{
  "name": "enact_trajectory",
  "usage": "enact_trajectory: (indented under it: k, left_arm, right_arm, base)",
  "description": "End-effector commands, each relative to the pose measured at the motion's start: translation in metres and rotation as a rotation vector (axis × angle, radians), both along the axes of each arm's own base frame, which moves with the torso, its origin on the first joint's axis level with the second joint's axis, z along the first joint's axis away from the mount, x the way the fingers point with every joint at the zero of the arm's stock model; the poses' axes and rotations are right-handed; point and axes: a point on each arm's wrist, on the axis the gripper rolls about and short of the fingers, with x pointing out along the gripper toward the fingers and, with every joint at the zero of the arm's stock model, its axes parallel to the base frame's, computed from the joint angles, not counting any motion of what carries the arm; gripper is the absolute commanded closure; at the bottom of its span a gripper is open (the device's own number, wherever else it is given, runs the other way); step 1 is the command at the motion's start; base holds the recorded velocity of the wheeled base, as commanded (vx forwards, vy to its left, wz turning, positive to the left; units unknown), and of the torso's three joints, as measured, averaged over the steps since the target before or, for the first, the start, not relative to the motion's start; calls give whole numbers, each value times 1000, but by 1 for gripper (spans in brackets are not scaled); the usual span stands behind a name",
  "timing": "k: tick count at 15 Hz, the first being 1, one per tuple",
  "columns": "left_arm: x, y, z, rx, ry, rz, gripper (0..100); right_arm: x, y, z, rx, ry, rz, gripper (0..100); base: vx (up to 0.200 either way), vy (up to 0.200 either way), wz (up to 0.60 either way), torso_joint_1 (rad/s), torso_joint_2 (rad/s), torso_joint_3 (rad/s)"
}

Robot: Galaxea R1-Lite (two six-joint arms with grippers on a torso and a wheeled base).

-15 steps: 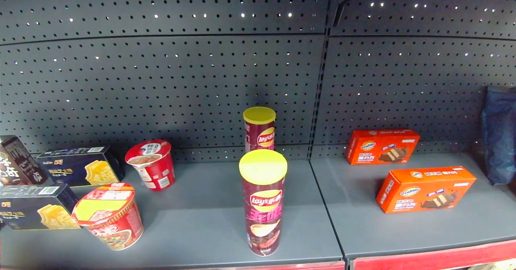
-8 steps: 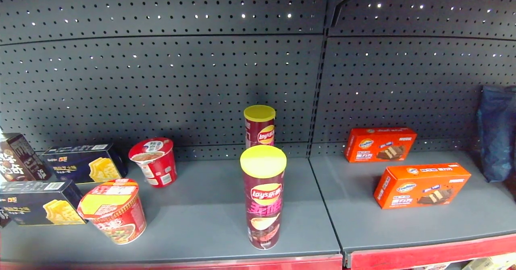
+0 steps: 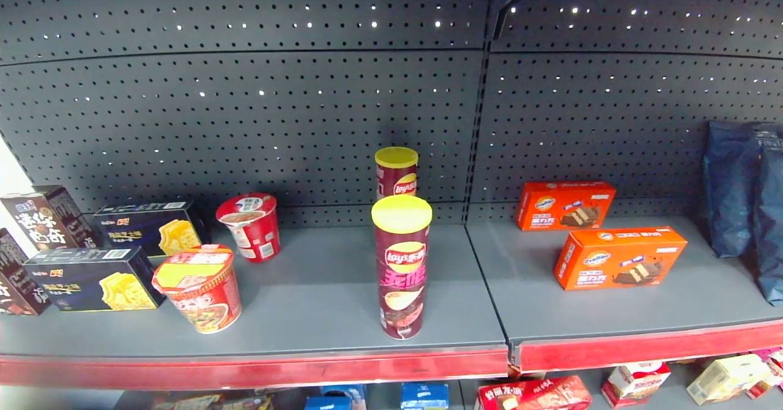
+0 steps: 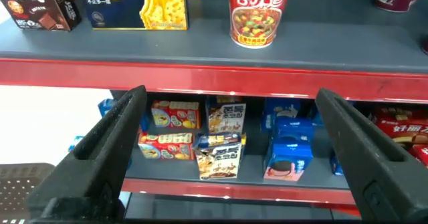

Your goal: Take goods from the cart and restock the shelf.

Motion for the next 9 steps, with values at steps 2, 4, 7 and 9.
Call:
enact_trajectory:
  k: [2,4,7,9]
  left_arm:
    - [0,0,0,-2,0,3,0]
    - [0,0,0,-2,0,3,0]
    - [0,0,0,-2,0,3,0]
    - [0,0,0,-2,0,3,0]
  right_arm:
    - [0,0,0,3,0,2,0]
    - [0,0,0,5,1,2,0]
    - [0,0,0,5,1,2,0]
    - [0,0,0,6,0,2,0]
  base:
    - [0,0,0,0,0,0]
    - [0,0,0,0,0,0]
    - [0,0,0,0,0,0]
    - [0,0,300,1,4,1]
